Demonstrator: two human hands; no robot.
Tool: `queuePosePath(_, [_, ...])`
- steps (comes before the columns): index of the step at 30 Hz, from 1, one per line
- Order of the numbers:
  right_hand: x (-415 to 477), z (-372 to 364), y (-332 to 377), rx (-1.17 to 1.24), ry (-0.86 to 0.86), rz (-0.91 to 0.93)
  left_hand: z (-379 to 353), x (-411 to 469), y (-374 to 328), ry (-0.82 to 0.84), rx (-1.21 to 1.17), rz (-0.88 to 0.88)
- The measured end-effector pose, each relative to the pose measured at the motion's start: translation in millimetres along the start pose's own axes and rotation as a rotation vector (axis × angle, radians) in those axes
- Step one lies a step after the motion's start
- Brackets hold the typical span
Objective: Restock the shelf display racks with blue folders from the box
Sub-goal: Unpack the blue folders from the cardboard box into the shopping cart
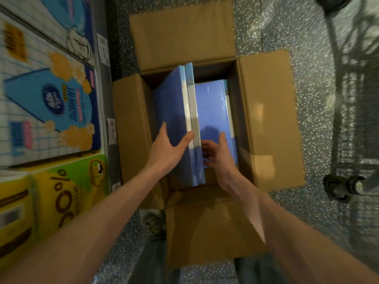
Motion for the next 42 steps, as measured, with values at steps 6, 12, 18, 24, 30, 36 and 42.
queuePosePath(6, [-18.0, -28.2, -9.3, 0.049, 0.105, -0.027, 4.5, 2.2, -12.9, -0.175, 0.034, 0.050])
queuePosePath(12, [-32.7, -27.3, -9.5, 0.128, 0.030, -0.036, 9.9, 0.5, -36.5, -0.266, 0.272, 0.036])
queuePosePath(18, [-69.1, 1.5, -2.8, 0.090, -0.004, -0.073, 44.0, -30.1, -39.6, -0.266, 0.261, 0.033])
queuePosePath(24, [-148.6, 27.8, 30.4, -0.053, 0.016, -0.089, 50.1, -113.7, -120.6, -0.175, 0.277, -0.085])
queuePosePath(30, [-265.2, 65.9, 86.5, -0.142, 0.027, -0.065, 72.9, -213.8, -229.5, -0.140, 0.382, -0.116])
queuePosePath(36, [-361.7, 131.3, 135.3, -0.191, -0.030, -0.042, 92.3, -328.4, -338.9, -0.131, 0.311, -0.239])
queuePosePath(42, [-464.2, 182.1, 176.0, -0.494, -0.130, 0.184, 99.8, -438.0, -423.3, -0.141, 0.292, -0.363])
Point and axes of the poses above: each hand's wrist, its own x-axis towards the middle knuckle, its own z-axis out of the back of the hand, y = z × x, the point moved 7 cm from there along x, towards the middle knuckle, and after that the axes turned 3 degrees about -z, right-handed, at the moved point
